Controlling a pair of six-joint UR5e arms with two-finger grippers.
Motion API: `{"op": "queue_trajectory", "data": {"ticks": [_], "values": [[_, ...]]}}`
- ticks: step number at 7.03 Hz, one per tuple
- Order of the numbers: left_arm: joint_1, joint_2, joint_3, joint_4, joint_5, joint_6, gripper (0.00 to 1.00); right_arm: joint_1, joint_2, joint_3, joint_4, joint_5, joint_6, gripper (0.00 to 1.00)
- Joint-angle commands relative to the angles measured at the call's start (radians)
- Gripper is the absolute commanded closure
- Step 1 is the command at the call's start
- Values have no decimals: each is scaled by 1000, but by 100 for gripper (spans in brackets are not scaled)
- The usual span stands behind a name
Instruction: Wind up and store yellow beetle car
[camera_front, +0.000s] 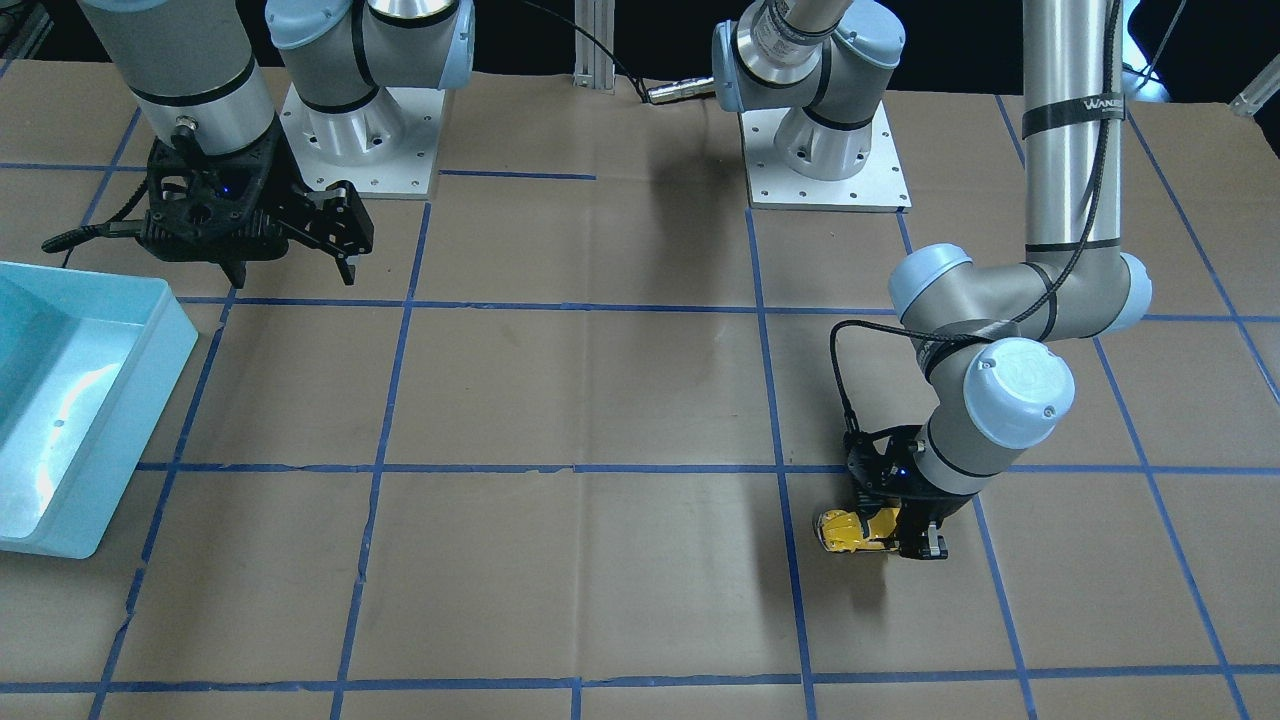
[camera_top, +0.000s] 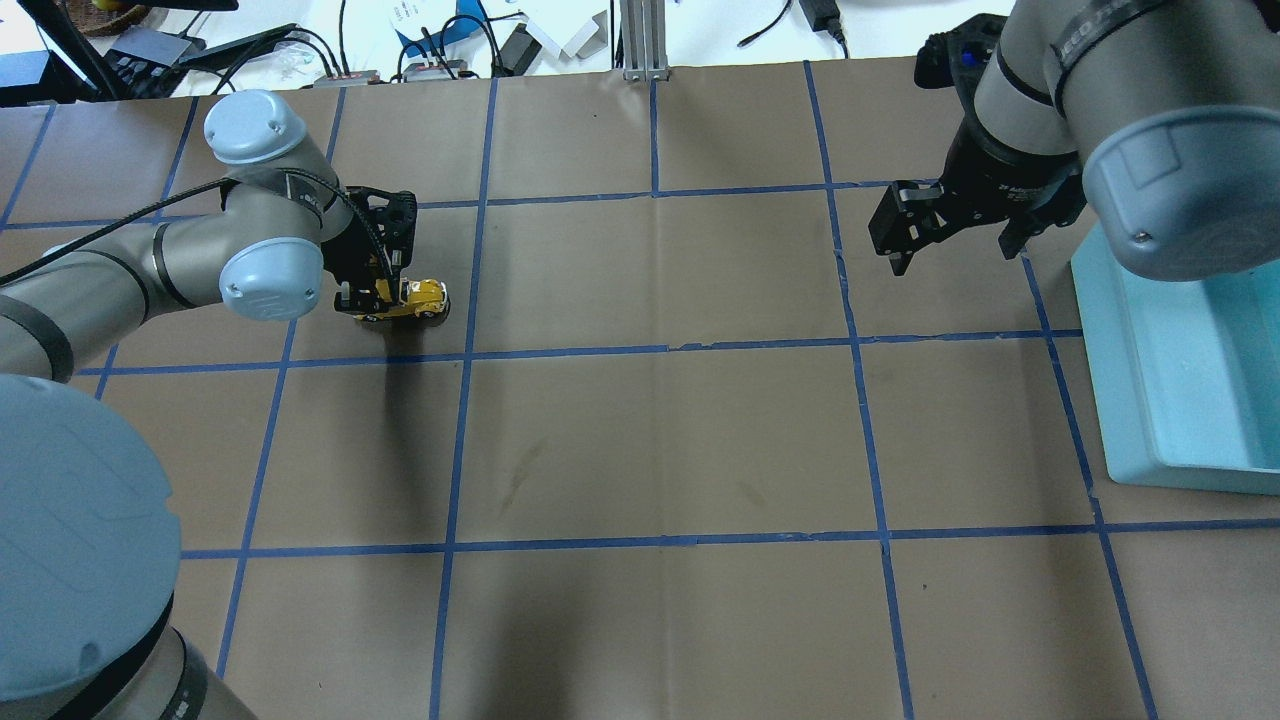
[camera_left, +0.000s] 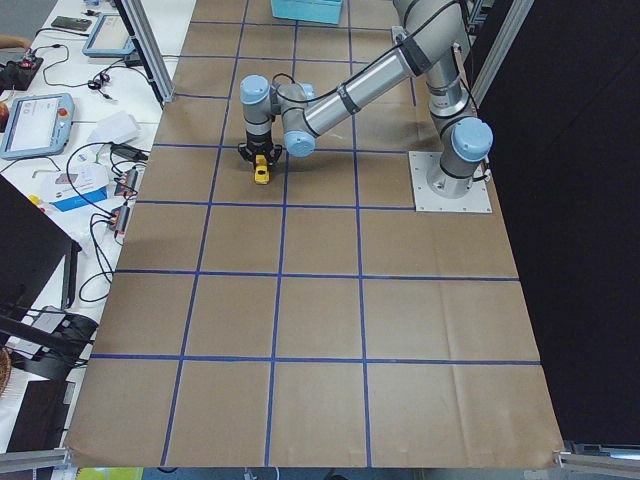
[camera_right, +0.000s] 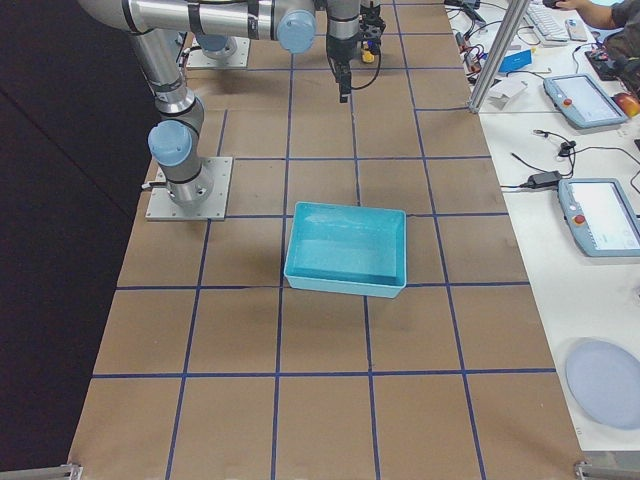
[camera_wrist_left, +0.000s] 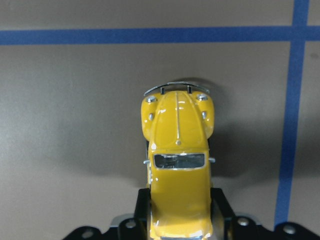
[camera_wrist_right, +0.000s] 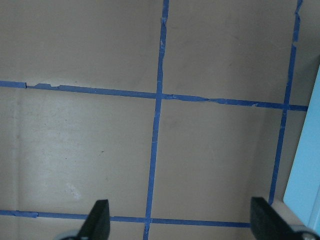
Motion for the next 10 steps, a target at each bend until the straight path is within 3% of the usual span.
{"op": "queue_trajectory", "data": {"ticks": [1, 10], "values": [[18, 1, 2, -4, 0, 15, 100, 0, 0, 0, 0, 1, 2, 0], [73, 9, -3, -10, -4, 66, 100, -2, 0, 2, 0, 1, 1, 0]]}}
